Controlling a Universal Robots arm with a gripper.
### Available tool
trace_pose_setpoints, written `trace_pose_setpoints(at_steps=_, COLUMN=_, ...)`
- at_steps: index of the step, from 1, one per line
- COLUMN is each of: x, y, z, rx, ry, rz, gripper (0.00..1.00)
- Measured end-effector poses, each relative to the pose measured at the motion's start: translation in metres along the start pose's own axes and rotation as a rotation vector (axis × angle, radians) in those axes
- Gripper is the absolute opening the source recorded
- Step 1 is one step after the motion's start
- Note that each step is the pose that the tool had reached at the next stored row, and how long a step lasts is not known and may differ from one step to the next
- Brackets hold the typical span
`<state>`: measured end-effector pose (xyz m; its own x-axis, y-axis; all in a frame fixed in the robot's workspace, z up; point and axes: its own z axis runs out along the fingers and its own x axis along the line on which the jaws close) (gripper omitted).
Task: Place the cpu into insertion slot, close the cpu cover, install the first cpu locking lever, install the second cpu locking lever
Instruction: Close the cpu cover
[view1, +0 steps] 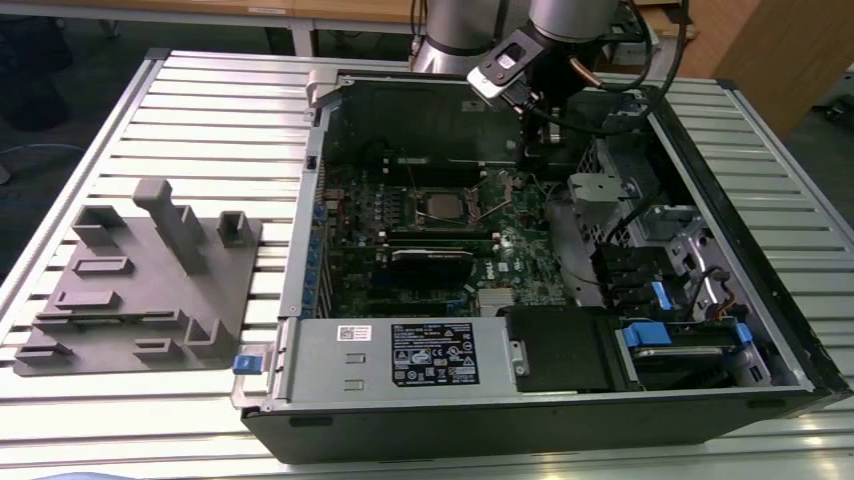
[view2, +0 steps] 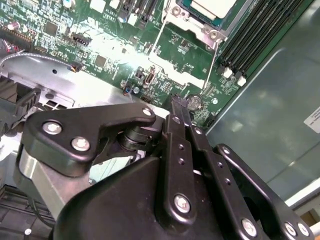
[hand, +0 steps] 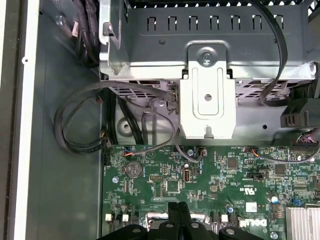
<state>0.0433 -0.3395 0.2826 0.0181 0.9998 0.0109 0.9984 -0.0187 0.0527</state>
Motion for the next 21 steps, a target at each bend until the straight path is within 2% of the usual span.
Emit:
trace_pose_setpoints(at_steps=7, x=0.0, y=0.0009, z=0.0089, rx=0.0, ry=0.0001, rz=0.0, gripper=0.11)
trace_pose_setpoints(at_steps=12, x=0.0, y=0.0059, z=0.0144, rx=0.0, ry=0.0001, rz=0.0, gripper=0.11)
trace_pose_setpoints(at_steps=21, x=-0.0001, y=0.0079, z=0.0308, rx=0.0, ry=0.0004, rz=0.0, gripper=0.11)
